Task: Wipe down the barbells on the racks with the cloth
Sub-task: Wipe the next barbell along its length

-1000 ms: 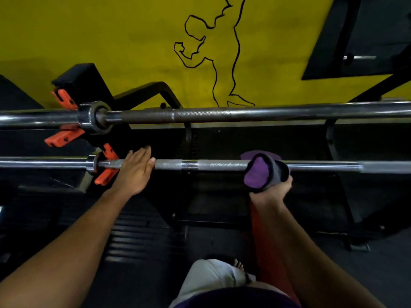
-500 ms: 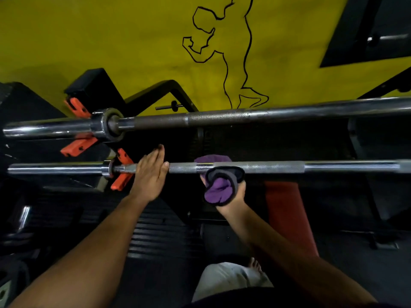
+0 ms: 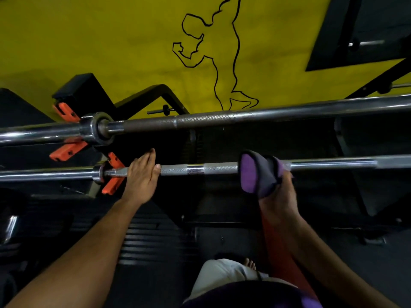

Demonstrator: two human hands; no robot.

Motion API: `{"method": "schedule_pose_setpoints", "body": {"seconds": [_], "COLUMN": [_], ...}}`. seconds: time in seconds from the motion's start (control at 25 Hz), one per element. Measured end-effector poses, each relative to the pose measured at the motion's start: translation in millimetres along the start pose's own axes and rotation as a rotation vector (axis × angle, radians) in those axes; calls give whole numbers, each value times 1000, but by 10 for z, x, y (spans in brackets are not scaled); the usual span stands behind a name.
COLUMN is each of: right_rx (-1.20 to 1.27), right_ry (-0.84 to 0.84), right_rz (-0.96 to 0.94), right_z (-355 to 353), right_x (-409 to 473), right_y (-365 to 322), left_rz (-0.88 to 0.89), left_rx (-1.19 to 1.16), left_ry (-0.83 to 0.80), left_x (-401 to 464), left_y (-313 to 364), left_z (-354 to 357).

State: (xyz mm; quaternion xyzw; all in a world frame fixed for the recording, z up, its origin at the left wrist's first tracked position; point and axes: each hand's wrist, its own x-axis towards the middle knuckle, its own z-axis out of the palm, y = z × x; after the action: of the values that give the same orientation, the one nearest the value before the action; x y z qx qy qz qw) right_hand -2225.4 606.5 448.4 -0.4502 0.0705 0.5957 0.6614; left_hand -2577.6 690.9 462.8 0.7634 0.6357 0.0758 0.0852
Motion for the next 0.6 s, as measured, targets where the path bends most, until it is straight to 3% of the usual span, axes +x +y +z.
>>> {"method": "schedule_pose_setpoints", "body": {"seconds": [0.16,0.36,0.6], "right_rx": [95,12,-152], "right_ry": [27,98,-65], "right_rz": [77,96,246], "right_z": [282,776,795], "right_x": [5,-115,-232], "right_y": [326,897,1076], "left_rz": [-2,-7,16], "left_rx": [-1,4,18], "left_ry": [1,-23,-18], "left_x": [-2,-10,2], "left_y": [27,31,-1], "left_z": [-11,-23,-18]}}
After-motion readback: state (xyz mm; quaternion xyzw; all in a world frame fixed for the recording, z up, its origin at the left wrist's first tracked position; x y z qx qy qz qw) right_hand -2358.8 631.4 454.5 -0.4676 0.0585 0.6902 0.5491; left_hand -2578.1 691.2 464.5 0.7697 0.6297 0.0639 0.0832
